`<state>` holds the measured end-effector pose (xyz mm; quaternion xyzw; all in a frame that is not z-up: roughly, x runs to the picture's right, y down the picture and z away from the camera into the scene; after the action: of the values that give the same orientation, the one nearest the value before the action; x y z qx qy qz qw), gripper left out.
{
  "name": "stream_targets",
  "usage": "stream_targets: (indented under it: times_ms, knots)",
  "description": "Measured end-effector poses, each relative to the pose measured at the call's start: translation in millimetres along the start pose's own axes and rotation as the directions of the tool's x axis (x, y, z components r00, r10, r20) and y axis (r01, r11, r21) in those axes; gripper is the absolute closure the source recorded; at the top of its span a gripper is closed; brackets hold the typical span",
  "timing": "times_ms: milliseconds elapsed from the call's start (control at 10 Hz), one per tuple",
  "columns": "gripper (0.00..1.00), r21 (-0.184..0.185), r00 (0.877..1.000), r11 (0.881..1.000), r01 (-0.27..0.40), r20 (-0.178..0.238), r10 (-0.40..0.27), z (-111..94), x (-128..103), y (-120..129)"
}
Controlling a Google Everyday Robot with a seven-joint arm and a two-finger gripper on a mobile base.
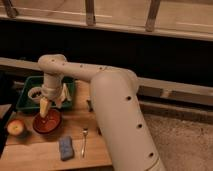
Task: Stack bowls into tray
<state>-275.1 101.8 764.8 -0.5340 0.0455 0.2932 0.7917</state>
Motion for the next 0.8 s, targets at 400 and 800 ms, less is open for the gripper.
stream_targets:
  times_ms: [400, 800]
  knots:
    - [0.27, 0.016, 0.964, 0.964, -0.265, 0.031, 0.264, 19, 44, -19]
    - [0.27, -0.028, 0.925, 0.924, -0.38, 0.005, 0.381, 46, 72, -25]
